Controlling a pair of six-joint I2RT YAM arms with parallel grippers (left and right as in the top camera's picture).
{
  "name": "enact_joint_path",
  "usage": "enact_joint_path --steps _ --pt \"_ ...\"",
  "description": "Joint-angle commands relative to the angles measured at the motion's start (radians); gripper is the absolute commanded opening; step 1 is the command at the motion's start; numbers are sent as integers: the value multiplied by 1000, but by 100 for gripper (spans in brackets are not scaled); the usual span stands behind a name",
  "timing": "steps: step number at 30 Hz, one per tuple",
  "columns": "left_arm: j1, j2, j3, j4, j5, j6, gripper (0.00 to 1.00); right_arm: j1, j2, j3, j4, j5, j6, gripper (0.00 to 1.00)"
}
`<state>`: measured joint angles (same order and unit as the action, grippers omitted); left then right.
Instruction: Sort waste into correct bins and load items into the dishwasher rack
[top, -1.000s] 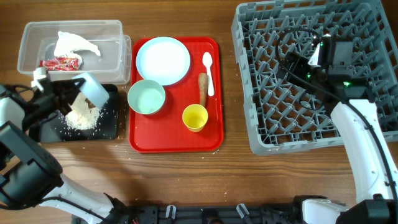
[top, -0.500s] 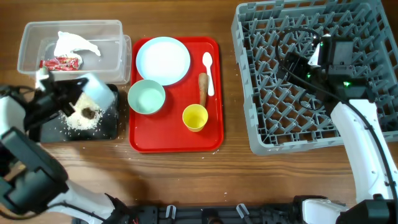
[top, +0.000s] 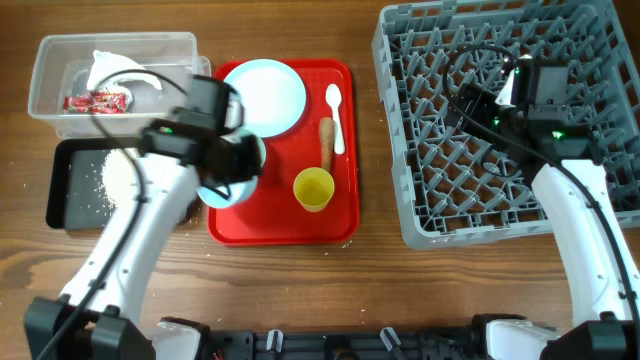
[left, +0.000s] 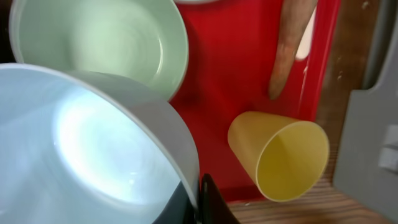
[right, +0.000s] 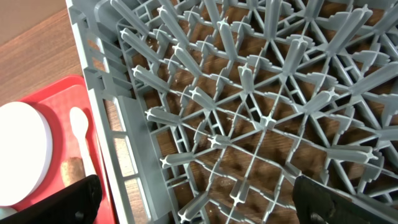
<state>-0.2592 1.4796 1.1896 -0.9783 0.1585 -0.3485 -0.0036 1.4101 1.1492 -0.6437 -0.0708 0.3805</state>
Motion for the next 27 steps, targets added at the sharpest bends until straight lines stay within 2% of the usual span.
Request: enact_joint_path --steps 1,8,10,13,20,22,25,27 --pt "-115 26 -85 49 -130 -109 4 0 11 18 10 -6 -10 100" --pt "-180 58 -206 188 -152 -133 4 0 11 18 6 -6 -10 100" --pt "-182 58 -221 195 -152 -135 13 0 11 18 5 -6 -10 100" --pt "-184 58 -221 194 -148 -135 16 0 11 18 6 -6 -10 100" --pt "-189 58 -185 200 -80 -130 39 0 11 18 3 -6 -10 100" --pt "-189 57 -128 198 -80 -119 54 0 11 18 3 -6 -10 100" --pt "-189 57 -101 238 -81 -56 63 0 11 18 2 -6 -10 100" --pt "-189 62 -101 262 -81 -47 63 0 11 18 3 -6 -10 100"
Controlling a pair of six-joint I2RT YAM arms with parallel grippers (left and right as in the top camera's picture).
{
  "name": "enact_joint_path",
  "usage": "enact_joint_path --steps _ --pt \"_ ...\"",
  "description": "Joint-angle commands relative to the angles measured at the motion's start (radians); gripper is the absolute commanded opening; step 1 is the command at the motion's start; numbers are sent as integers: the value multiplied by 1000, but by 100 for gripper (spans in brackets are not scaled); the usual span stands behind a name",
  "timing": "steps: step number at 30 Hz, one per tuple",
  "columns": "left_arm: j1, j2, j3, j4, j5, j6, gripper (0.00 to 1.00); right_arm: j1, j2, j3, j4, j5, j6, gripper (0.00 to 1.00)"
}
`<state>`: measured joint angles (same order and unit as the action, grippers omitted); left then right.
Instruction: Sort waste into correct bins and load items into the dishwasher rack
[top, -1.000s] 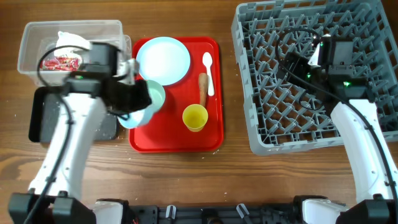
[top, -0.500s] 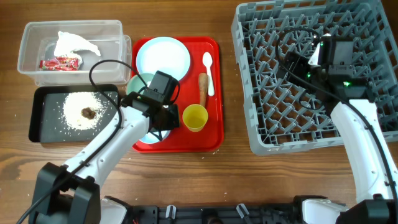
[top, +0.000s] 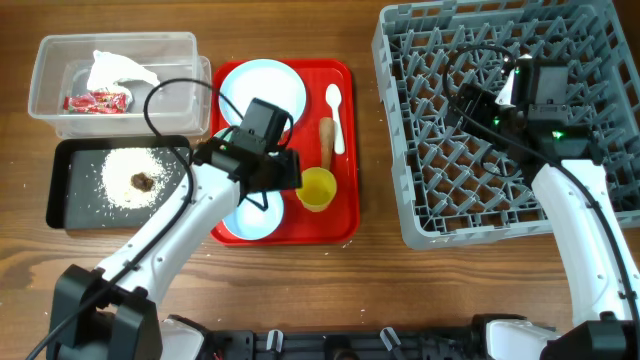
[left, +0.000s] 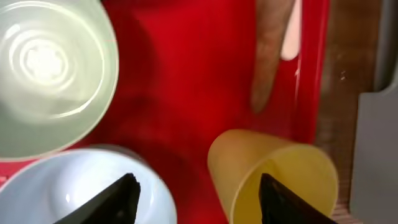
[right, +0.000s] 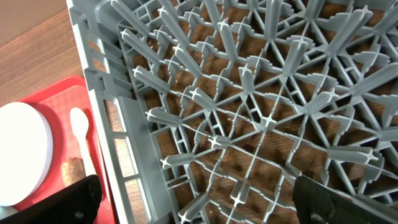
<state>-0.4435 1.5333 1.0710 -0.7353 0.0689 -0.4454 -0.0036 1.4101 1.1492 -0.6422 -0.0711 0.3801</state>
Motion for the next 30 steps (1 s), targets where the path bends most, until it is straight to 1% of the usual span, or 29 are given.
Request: enact_joint_path --steps 1,8,9,10,12,14,16,18,19,20,21,25,28,30 --pt "-5 12 18 29 8 49 63 0 11 18 1 -6 -10 100" --pt "-6 21 8 29 21 50 59 0 11 18 1 -6 -10 100" --pt "-10 21 6 29 33 55 59 0 11 18 1 -6 -10 100" --pt "-19 21 3 31 59 94 58 0 11 18 1 -6 -10 100" --pt "-35 21 -9 41 74 124 59 0 11 18 1 -6 -10 100" --pt "-43 34 -14 43 72 128 60 0 11 18 1 -6 -10 100" --pt "-43 67 -14 45 72 128 59 0 11 18 -2 -6 -10 100" --pt "-43 116 -13 48 73 126 51 0 11 18 -3 -5 -11 100" --pt "-43 134 -14 49 73 124 44 0 11 18 -3 -5 -11 100" --pt "-43 149 -13 49 73 124 33 0 11 18 -3 -5 -11 100" --pt "-43 152 -13 49 73 124 26 0 11 18 -3 -5 -11 100" --pt "-42 151 -11 74 81 116 4 0 11 18 -3 -5 -11 100" --pt "-37 146 22 71 113 113 4 0 11 18 -3 -5 -10 100" --pt "-11 140 66 66 200 113 4 0 11 18 1 -11 20 100"
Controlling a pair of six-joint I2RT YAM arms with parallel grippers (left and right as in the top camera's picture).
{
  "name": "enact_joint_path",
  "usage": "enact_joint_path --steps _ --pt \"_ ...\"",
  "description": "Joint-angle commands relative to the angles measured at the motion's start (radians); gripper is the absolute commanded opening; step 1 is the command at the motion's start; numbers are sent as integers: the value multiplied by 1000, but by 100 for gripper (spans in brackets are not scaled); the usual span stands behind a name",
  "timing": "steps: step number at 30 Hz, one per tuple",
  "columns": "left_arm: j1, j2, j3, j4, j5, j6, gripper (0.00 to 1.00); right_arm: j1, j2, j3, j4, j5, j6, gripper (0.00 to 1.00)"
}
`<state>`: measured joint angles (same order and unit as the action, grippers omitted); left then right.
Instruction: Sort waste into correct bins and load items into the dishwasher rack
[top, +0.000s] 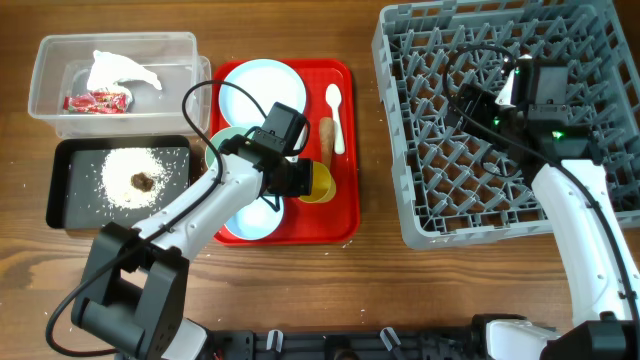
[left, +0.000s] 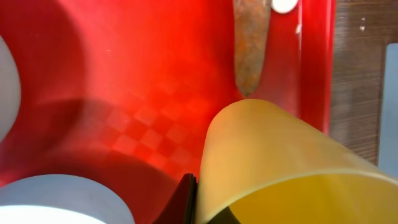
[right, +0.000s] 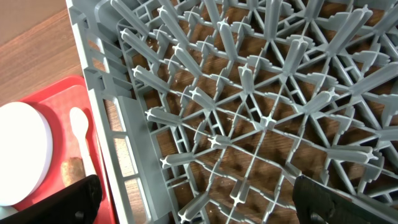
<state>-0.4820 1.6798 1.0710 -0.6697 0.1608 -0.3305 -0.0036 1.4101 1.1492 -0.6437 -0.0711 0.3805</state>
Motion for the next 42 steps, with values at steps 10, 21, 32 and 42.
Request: enact_joint_path --steps 10,21,32,42 --pt "416 -43 117 69 1161 58 4 23 67 18 296 -924 -252 100" --pt "451 -43 117 117 1369 58 4 249 203 18 706 -1274 -264 98" --pt "418 -43 117 151 1368 58 4 357 203 18 741 -1237 -272 88" --pt "371 -43 117 188 1357 58 4 371 203 18 759 -1220 -272 82"
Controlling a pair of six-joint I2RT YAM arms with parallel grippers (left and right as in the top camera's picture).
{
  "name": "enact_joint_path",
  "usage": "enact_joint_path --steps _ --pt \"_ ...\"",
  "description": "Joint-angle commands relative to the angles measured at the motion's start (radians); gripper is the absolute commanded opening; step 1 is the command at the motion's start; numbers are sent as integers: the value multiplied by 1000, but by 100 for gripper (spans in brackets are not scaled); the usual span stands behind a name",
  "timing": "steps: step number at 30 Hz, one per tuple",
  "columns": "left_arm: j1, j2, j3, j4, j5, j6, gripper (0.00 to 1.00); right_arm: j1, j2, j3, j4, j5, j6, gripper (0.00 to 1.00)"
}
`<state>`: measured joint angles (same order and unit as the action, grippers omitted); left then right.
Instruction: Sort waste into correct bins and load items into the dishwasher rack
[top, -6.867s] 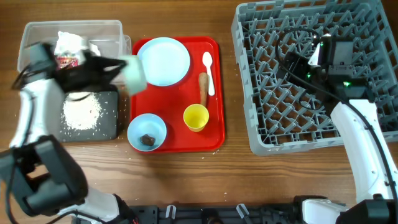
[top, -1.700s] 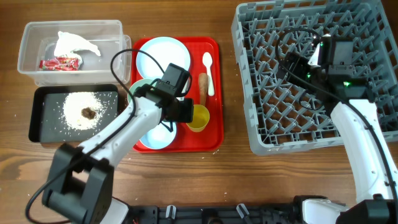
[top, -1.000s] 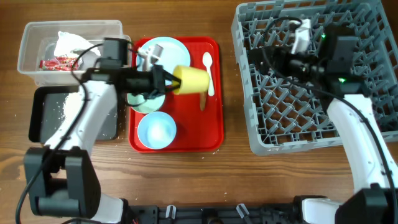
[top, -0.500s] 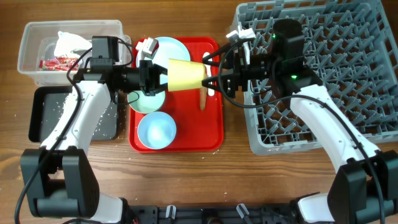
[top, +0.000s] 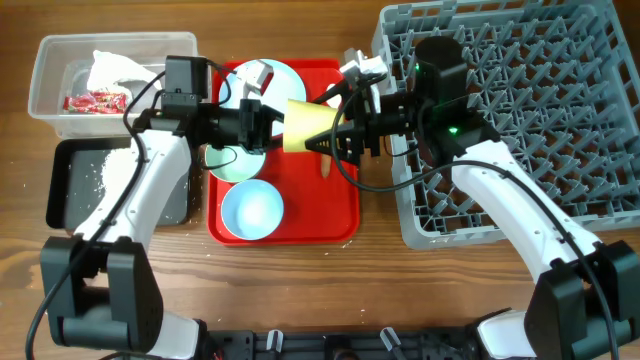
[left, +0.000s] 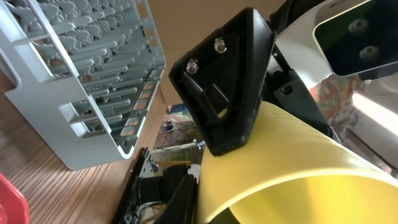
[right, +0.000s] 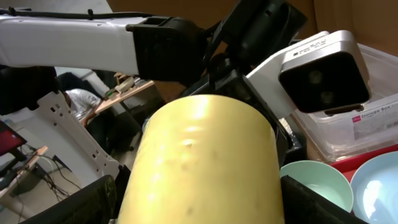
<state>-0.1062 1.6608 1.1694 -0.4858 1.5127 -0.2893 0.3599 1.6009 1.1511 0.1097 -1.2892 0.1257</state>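
Observation:
The yellow cup (top: 305, 127) hangs on its side above the red tray (top: 340, 215). My left gripper (top: 278, 128) is shut on its rim, one finger (left: 186, 199) outside the wall and one inside. The right gripper (top: 328, 138) is at the cup's base, open, with a finger on either side of the cup (right: 205, 162). On the tray lie a white plate (top: 275, 80), a green bowl (top: 232, 162), a blue bowl (top: 252, 208) and a brown food stick (top: 327, 165), partly hidden. The grey dishwasher rack (top: 560, 100) stands to the right.
A clear bin (top: 60, 60) with wrappers and paper sits at the back left. In front of it is a black tray (top: 70, 200) with food scraps. The right arm reaches across the rack's left wall. Bare wood runs along the table's front.
The cup stood on the tray with my left gripper shut on its rim. It is now lifted and turned on its side. The right gripper has come from over the rack to the cup's base.
My left gripper first held the blue bowl at the tray's left edge. Then the bowl sat at the tray's front and the gripper was open by the yellow cup. It then shut on the cup's rim. Now the cup hangs between both grippers.

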Motion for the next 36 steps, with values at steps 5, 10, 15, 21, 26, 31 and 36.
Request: enact_joint_path --steps 5,10,15,21,26,31,36 --pt "-3 -24 19 5 -3 17 4 8 12 16 -4 -1 -21 81" --pt "42 -24 19 3 -2 13 4 7 12 16 -64 92 -24 82" --pt "49 -24 19 4 -2 13 4 8 12 16 -56 92 -46 77" --pt "31 -24 19 5 -14 13 4 8 12 16 -11 30 -47 75" --pt "31 -24 19 5 -14 13 4 8 12 16 7 -18 -47 68" --pt "32 -24 19 5 -14 13 4 8 12 16 5 -22 -44 68" --pt "32 -24 19 16 -14 13 4 30 12 16 3 -21 -48 80"
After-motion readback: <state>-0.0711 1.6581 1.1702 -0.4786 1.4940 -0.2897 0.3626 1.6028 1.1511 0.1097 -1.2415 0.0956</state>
